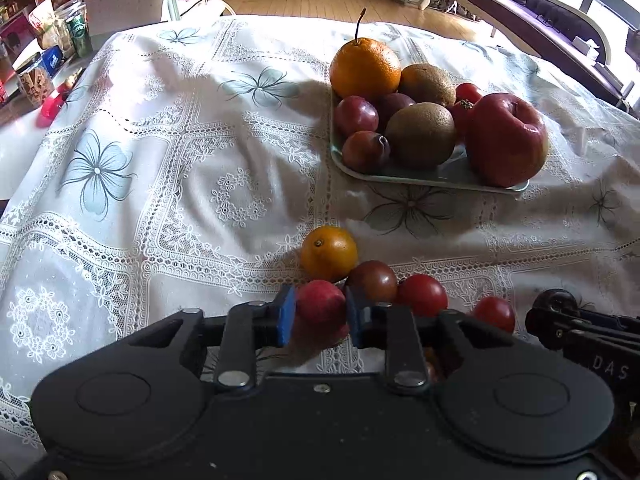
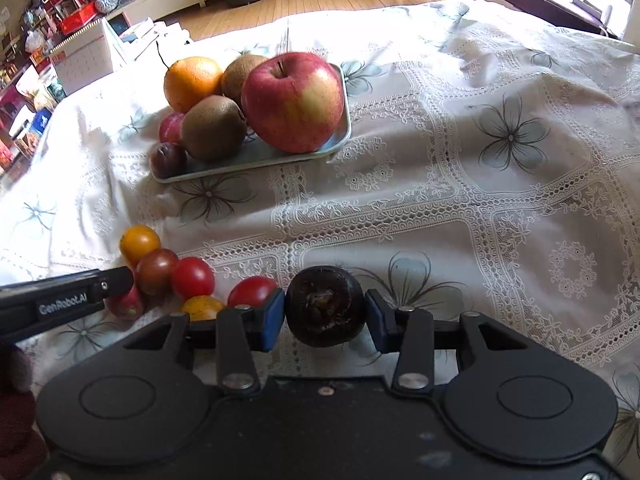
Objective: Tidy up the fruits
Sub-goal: 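Grasp the second dark plum with the right tool while the left tool reaches toward another radish, then grasp a second red radish with the left tool while the right tool holds the plum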
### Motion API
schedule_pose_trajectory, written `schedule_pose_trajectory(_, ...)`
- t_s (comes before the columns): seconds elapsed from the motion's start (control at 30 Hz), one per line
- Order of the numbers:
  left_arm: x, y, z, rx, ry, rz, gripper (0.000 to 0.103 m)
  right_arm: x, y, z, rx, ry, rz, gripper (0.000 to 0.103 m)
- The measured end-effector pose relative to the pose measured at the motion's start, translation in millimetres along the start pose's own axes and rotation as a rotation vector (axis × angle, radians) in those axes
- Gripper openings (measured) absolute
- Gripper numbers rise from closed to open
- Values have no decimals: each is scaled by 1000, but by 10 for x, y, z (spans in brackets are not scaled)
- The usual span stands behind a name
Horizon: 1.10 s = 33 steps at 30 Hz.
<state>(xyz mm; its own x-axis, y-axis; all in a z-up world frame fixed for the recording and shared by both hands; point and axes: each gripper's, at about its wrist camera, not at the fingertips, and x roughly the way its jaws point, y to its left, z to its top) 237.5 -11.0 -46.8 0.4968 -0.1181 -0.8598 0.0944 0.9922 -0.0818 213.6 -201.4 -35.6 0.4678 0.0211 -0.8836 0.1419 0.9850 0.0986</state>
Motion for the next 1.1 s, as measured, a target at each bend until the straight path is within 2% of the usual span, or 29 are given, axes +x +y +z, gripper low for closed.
schedule_pose_trajectory(0.03, -43, -4, 6, 2, 1, -5, 2, -52, -7, 4, 5, -5, 8, 44)
schedule_pose_trajectory(0.13, -122, 0, 48, -13, 55, -32, 1, -204, -21, 20, 22, -17, 33, 44)
schedule_pose_trajectory(0.27, -151, 6, 35, 4, 40, -58, 17, -303, 0, 10, 13, -29, 53, 44)
schedule_pose_trajectory(0.37, -113, 35, -1, 9, 21, -35, 31, -310, 22, -21, -6, -31, 54, 44)
schedule_pose_trajectory(0.5, -36, 80, -50, 18, 40, -59, 36, -251, 1, -61, -2, -13, 60, 44)
schedule_pose_trajectory(0.57, -23, 74, -68, 23, 24, -31, 38, -218, -18, -77, 8, -3, 62, 44)
schedule_pose_trajectory(0.7, 55, 50, -68, 23, 22, -12, 47, -147, -48, -98, 27, 22, 72, 44)
schedule_pose_trajectory(0.97, 101, 39, -22, -12, -11, -12, 49, -46, -56, -148, 30, 39, 74, 45)
schedule_pose_trajectory(1.1, 88, 22, -119, 26, -48, 7, 56, -5, -49, -183, 30, 47, 77, 45)
